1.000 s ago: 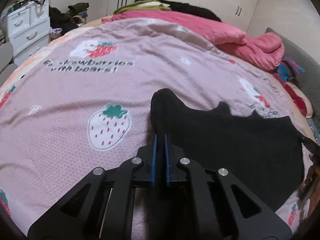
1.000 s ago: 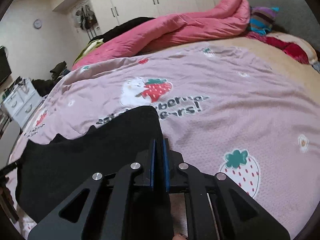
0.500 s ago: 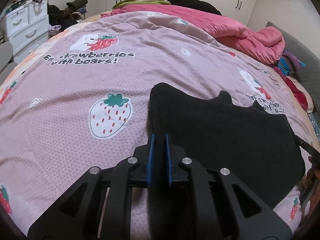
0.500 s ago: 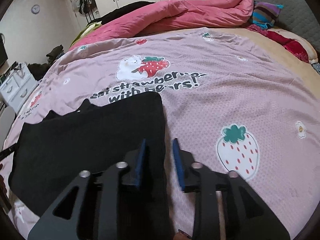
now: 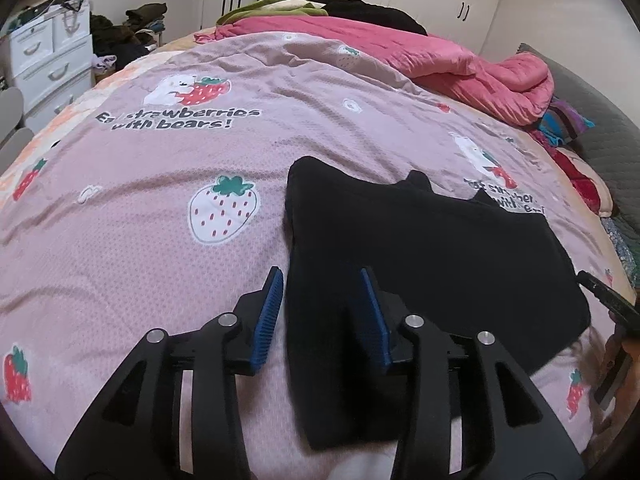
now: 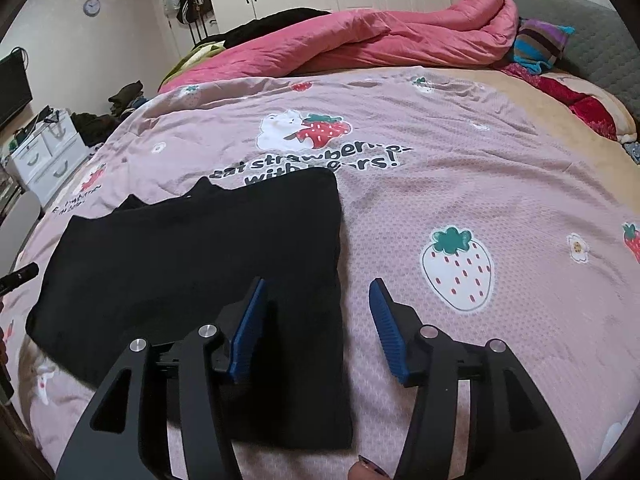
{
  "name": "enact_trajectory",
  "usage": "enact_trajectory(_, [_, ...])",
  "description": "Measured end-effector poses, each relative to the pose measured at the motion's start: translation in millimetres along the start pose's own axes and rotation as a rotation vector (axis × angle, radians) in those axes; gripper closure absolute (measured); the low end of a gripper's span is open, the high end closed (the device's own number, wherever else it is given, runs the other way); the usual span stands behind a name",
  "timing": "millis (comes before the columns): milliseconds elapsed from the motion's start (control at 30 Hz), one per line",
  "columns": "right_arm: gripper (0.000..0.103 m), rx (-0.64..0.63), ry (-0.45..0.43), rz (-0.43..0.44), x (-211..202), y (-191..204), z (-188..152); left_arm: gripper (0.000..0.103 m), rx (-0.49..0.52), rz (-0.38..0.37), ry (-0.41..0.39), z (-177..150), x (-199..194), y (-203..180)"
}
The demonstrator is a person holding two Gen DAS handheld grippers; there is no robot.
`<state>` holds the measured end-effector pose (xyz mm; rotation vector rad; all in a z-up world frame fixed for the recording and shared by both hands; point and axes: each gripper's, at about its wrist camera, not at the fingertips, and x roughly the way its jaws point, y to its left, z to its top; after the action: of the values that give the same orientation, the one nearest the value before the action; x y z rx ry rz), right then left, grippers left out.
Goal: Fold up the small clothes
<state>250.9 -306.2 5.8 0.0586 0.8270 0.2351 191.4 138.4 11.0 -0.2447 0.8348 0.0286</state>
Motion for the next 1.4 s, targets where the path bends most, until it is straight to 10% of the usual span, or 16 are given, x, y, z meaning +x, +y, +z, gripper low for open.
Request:
enact_trajectory(567, [0.05,-0.021,0.104,-0.049,5,11,-24,0.06,0.123,0.017,0.141,-50,10,-37])
enact_trajectory(1167, [0.049,0.043,0.101,-0.049,-16,5,-50,0.05,0.119,-0.004,0.108,-58,-5,-42])
enact_trajectory(1400, [0.022,0.019,0.042,-0.038,-36,15,-56,0.041,0.127,-0.03,0.094,-60,-15,-50])
